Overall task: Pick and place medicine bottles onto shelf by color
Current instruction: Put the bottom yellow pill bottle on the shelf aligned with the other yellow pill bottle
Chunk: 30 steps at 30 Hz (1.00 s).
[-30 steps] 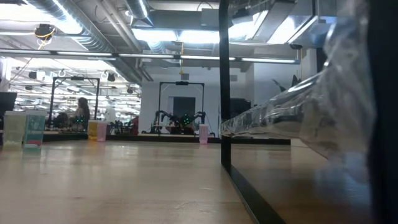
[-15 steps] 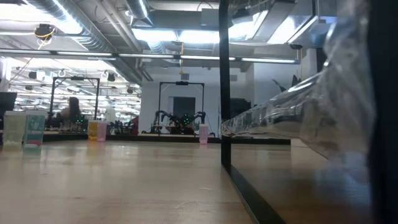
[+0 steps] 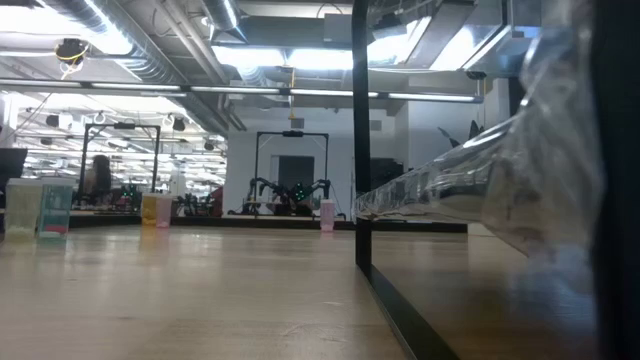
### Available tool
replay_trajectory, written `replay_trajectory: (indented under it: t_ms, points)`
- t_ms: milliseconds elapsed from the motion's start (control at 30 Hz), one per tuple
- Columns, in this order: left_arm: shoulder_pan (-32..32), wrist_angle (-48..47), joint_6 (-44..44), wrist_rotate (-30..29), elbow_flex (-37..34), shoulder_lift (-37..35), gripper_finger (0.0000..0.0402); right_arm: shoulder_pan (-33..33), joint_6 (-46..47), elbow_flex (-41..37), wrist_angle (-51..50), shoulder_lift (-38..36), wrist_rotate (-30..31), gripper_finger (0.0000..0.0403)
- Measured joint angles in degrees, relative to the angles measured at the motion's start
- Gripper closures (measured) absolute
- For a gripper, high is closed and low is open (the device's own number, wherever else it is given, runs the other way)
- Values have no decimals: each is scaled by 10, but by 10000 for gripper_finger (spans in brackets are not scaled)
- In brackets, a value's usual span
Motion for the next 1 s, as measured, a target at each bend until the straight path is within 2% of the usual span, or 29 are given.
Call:
replay_trajectory:
  t_ms: [333,733,1000]
  points:
    - [0,0,0,0,0,0,258,0,0,0,0,0,2,278]
    - [0,0,0,0,0,0,258,0,0,0,5,0,26,224]
    - [0,0,0,0,0,0,258,-1,0,0,3,0,7,216]
